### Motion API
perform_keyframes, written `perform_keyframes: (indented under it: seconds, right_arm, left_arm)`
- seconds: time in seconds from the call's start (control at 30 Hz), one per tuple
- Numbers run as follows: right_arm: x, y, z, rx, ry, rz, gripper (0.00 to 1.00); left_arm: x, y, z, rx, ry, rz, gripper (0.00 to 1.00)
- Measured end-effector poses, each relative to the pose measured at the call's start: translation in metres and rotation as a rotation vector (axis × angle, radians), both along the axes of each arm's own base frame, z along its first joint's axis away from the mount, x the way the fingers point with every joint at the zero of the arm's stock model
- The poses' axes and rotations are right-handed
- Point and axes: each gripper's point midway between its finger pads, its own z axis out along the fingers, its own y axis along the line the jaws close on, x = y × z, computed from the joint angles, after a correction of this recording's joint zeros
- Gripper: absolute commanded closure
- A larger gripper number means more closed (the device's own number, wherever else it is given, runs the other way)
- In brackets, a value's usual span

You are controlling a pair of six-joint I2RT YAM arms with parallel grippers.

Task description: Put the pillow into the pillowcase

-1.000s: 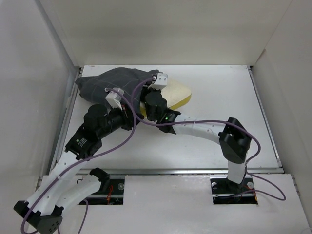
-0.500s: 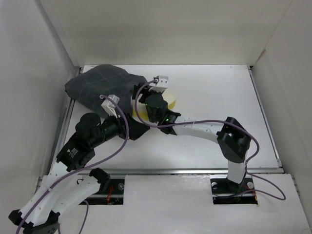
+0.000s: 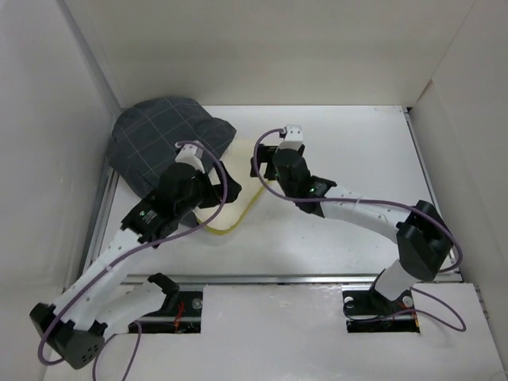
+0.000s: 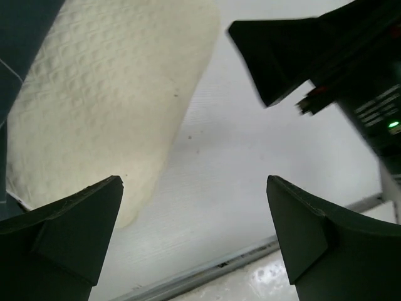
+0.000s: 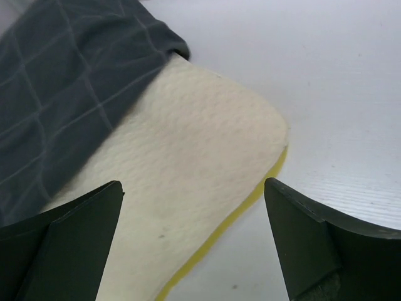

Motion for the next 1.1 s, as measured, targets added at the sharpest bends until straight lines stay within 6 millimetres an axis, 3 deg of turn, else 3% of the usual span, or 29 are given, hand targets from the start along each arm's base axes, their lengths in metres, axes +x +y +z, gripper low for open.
perform_keyframes:
  seconds: [0.17, 0.27, 0.37, 0.43, 0.5, 0.53, 0.57, 0.6, 0.8, 0.93, 1.03, 1.1]
  right_arm:
    - [0.062, -0.048, -0.057, 0.013, 0.186, -0.027, 0.01]
    - [0.095, -0.067, -0.097, 0.025, 0.297, -0.038, 0.01]
    - [0.111, -0.061, -0.130, 0.033, 0.381, -0.003, 0.02]
    - [0.114, -0.049, -0.146, 0.035, 0.415, 0.036, 0.14]
    - [0.117, -0.035, -0.154, 0.052, 0.435, 0.083, 0.34]
    - [0.117, -0.030, -0.154, 0.065, 0.441, 0.104, 0.74]
    - [0.116, -0.024, -0.154, 0.079, 0.444, 0.133, 0.95]
    - [0.114, -0.018, -0.151, 0.101, 0.444, 0.160, 1.00]
    - [0.086, -0.012, -0.124, 0.164, 0.448, 0.286, 1.00]
    - [0.064, -0.016, -0.082, 0.206, 0.427, 0.359, 1.00]
    - [0.052, -0.018, -0.052, 0.237, 0.400, 0.405, 1.00]
    - [0.045, -0.021, -0.043, 0.249, 0.399, 0.423, 1.00]
  left_arm:
    - [0.036, -0.001, -0.046, 0.140, 0.106, 0.062, 0.00]
    - [0.047, -0.006, -0.060, 0.190, 0.124, 0.036, 0.00]
    - [0.056, -0.017, -0.060, 0.217, 0.091, -0.031, 0.00]
    - [0.065, -0.026, -0.056, 0.245, 0.055, -0.075, 0.00]
    - [0.076, -0.037, -0.050, 0.279, 0.020, -0.117, 0.00]
    - [0.082, -0.044, -0.048, 0.295, 0.005, -0.140, 0.00]
    - [0.089, -0.050, -0.046, 0.313, -0.009, -0.158, 0.00]
    - [0.095, -0.056, -0.046, 0.330, -0.021, -0.176, 0.00]
    - [0.112, -0.072, -0.081, 0.443, 0.013, -0.255, 0.00]
    - [0.099, -0.080, -0.103, 0.523, 0.039, -0.284, 0.00]
    - [0.088, -0.090, -0.104, 0.590, 0.004, -0.261, 0.00]
    - [0.083, -0.094, -0.102, 0.623, -0.021, -0.241, 0.00]
